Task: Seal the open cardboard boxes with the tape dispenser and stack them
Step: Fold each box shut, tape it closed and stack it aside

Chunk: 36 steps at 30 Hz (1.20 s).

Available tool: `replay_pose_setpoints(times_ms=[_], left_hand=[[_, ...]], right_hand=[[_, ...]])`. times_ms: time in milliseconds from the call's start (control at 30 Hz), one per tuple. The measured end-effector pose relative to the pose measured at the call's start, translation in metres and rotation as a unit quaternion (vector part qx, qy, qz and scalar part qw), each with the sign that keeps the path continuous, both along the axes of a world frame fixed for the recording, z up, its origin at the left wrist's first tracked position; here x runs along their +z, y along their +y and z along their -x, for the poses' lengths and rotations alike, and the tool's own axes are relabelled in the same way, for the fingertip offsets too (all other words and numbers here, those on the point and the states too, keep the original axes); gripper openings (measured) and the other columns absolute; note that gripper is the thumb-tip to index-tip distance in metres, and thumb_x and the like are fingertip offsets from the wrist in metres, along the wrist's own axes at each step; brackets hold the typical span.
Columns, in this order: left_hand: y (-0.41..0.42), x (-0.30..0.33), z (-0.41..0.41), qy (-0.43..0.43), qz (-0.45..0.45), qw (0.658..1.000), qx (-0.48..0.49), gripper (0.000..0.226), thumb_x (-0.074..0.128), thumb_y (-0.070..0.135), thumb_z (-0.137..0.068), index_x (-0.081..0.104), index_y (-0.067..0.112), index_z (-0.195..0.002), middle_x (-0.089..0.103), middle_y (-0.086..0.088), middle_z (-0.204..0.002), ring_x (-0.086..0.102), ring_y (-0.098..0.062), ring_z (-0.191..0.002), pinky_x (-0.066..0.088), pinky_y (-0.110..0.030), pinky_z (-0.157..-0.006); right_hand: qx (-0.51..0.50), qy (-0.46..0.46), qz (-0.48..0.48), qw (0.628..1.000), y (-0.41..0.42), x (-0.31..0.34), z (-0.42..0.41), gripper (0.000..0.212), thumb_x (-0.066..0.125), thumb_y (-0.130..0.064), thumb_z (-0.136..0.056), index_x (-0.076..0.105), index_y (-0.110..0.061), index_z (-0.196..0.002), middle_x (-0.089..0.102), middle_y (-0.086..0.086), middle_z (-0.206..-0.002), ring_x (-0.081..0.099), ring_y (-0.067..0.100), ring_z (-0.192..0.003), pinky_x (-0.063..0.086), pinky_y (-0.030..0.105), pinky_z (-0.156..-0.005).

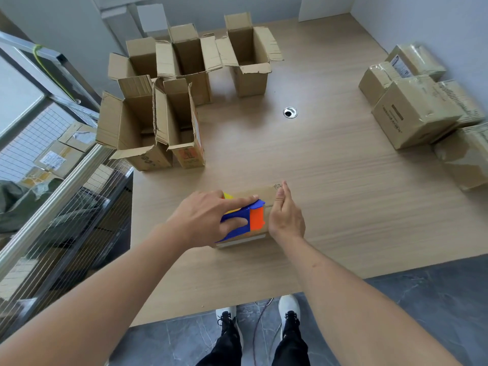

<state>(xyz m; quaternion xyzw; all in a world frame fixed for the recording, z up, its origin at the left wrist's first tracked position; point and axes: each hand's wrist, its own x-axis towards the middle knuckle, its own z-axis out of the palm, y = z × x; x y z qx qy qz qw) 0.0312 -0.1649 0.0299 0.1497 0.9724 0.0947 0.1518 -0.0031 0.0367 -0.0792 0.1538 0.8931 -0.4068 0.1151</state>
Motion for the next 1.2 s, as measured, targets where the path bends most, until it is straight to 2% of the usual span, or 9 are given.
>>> replay_pose_setpoints(times_ms=[100, 167, 267, 400, 533, 633, 800, 1033, 1200], left_hand=[[0.002, 0.009, 0.002, -0.054, -0.069, 0.996, 0.007, 0.051, 0.038, 0.068, -0.099, 0.011, 0.077, -0.142, 0.06, 0.023, -0.087, 0.054, -0.008, -0.071, 0.045, -0.031, -0.061], [0.004, 0.011, 0.006, -0.097, -0.092, 0.991, 0.021, 0.048, 0.041, 0.066, -0.099, 0.016, 0.079, -0.138, 0.048, 0.043, -0.081, 0.053, -0.001, -0.072, 0.037, -0.025, -0.058], [-0.006, 0.012, 0.017, -0.15, -0.099, 0.983, 0.042, 0.046, 0.043, 0.065, -0.1, 0.02, 0.079, -0.137, 0.049, 0.034, -0.086, 0.052, 0.0, -0.077, 0.035, -0.024, -0.06], [-0.031, 0.016, 0.025, -0.22, -0.097, 0.97, 0.042, 0.046, 0.042, 0.066, -0.1, 0.016, 0.086, -0.133, 0.052, 0.017, -0.116, 0.05, -0.001, -0.09, 0.038, -0.026, -0.067], [-0.048, 0.021, 0.029, -0.282, -0.112, 0.953, 0.019, 0.046, 0.042, 0.065, -0.101, 0.014, 0.09, -0.128, 0.043, 0.028, -0.14, 0.05, -0.004, -0.104, 0.039, -0.026, -0.079], [-0.056, 0.023, 0.031, -0.304, -0.113, 0.946, -0.011, 0.047, 0.041, 0.062, -0.103, 0.014, 0.088, -0.131, 0.035, 0.04, -0.145, 0.049, -0.008, -0.116, 0.039, -0.027, -0.088], [-0.083, 0.023, 0.028, -0.323, -0.116, 0.939, -0.021, 0.048, 0.042, 0.061, -0.102, 0.017, 0.083, -0.136, 0.029, 0.038, -0.155, 0.04, -0.013, -0.14, 0.032, -0.044, -0.118], [-0.137, 0.001, 0.004, -0.335, -0.152, 0.93, 0.015, 0.05, 0.045, 0.059, -0.1, 0.024, 0.077, -0.141, 0.032, 0.047, -0.149, 0.036, 0.006, -0.14, 0.029, -0.022, -0.113], [-0.16, -0.017, -0.009, -0.334, -0.158, 0.928, 0.052, 0.049, 0.044, 0.061, -0.099, 0.024, 0.077, -0.141, 0.032, 0.05, -0.146, 0.034, 0.013, -0.138, 0.029, -0.019, -0.111]], right_hand=[[0.001, 0.007, -0.004, 1.0, 0.001, 0.001, -0.002, 0.065, 0.004, -0.068, -0.097, 0.026, -0.048, -0.155, 0.056, -0.006, -0.148, 0.055, 0.03, -0.129, 0.042, 0.043, -0.097], [0.004, 0.004, -0.012, 1.0, 0.002, 0.001, -0.001, 0.062, 0.005, -0.067, -0.098, 0.026, -0.049, -0.154, 0.057, -0.005, -0.146, 0.056, 0.03, -0.128, 0.043, 0.044, -0.097], [0.012, -0.003, -0.027, 1.0, 0.001, 0.001, 0.0, 0.058, 0.007, -0.064, -0.1, 0.026, -0.05, -0.153, 0.057, -0.004, -0.147, 0.055, 0.031, -0.129, 0.042, 0.045, -0.099], [0.013, -0.008, -0.045, 0.999, 0.001, 0.001, 0.002, 0.055, 0.01, -0.06, -0.102, 0.027, -0.049, -0.154, 0.057, -0.004, -0.146, 0.055, 0.031, -0.128, 0.043, 0.044, -0.098], [0.017, -0.005, -0.055, 0.998, 0.0, 0.0, 0.003, 0.054, 0.011, -0.058, -0.103, 0.029, -0.048, -0.153, 0.058, -0.003, -0.144, 0.056, 0.032, -0.126, 0.043, 0.043, -0.096], [0.017, -0.005, -0.068, 0.998, 0.0, -0.001, 0.004, 0.053, 0.012, -0.059, -0.103, 0.031, -0.048, -0.152, 0.061, -0.002, -0.141, 0.058, 0.033, -0.123, 0.044, 0.043, -0.094], [0.014, -0.006, -0.079, 0.997, 0.0, -0.004, 0.005, 0.052, 0.012, -0.061, -0.103, 0.034, -0.047, -0.148, 0.065, 0.002, -0.133, 0.061, 0.034, -0.117, 0.046, 0.044, -0.09], [0.018, -0.004, -0.094, 0.995, 0.0, -0.004, 0.006, 0.049, 0.012, -0.063, -0.102, 0.035, -0.05, -0.143, 0.068, 0.004, -0.126, 0.063, 0.036, -0.111, 0.046, 0.044, -0.088], [0.02, -0.003, -0.099, 0.995, -0.001, -0.001, 0.006, 0.048, 0.012, -0.064, -0.102, 0.036, -0.049, -0.141, 0.069, 0.005, -0.122, 0.064, 0.036, -0.107, 0.046, 0.043, -0.084]])
